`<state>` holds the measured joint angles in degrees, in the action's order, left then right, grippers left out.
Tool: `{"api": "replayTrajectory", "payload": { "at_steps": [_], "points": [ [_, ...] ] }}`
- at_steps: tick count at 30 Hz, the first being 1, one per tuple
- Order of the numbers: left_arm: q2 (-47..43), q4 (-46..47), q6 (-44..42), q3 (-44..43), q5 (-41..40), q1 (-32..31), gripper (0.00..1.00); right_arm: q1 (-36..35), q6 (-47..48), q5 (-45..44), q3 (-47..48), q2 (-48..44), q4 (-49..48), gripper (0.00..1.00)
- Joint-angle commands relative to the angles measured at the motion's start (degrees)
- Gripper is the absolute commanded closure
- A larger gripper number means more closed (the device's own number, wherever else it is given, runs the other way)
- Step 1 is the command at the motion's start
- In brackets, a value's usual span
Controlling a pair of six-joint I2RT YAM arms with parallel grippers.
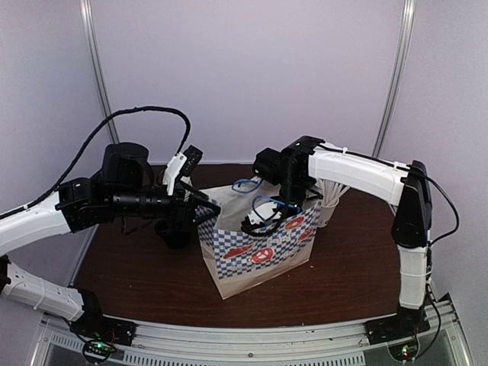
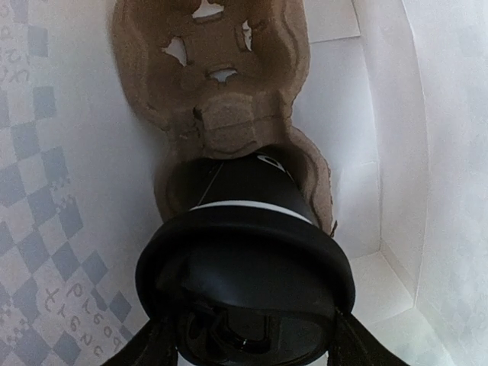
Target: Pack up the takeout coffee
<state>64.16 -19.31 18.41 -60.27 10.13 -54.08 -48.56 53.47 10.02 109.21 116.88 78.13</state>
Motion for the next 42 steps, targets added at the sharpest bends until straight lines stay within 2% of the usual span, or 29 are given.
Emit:
{"api": "replayTrajectory", "payload": {
  "at_steps": [1, 7, 17, 19, 21, 29, 42],
  "points": [
    [-0.03, 3.56, 0.58, 0.38, 1.23, 0.3, 0.37, 1.88, 0.51, 2.89, 0.7, 8.68, 0.4, 0.41],
    [-0.09, 4.03, 0.61, 0.76, 1.52, 0.35, 0.37, 1.98, 0.5, 4.79, 2.68, 9.09, 3.05, 0.41],
    [-0.06, 4.62, 1.18, 0.87, 2.07, 0.36, 0.37, 1.97, -1.81, 4.44, 2.47, 4.64, 1.83, 0.34],
    [-0.15, 4.51, 1.26, 0.9, 2.14, 0.3, 0.37, 1.86, -2.24, 4.14, 2.5, 3.75, 1.69, 0.28],
    [-0.33, 4.45, 1.34, 1.01, 2.24, 0.33, 0.37, 1.71, -3.19, 3.88, 2.5, 2.92, 1.25, 0.01],
    [-0.97, 3.72, 1.29, 1.23, 1.68, 0.3, 0.37, 0.56, -6.03, 3.97, 4.42, -2.03, 1.52, 0.0],
    [0.58, 2.94, 0.1, -0.99, 1.7, 0.3, 0.37, -1.77, -8.13, 5.26, 10.56, -6.52, 7.61, 0.0]
  ]
}}
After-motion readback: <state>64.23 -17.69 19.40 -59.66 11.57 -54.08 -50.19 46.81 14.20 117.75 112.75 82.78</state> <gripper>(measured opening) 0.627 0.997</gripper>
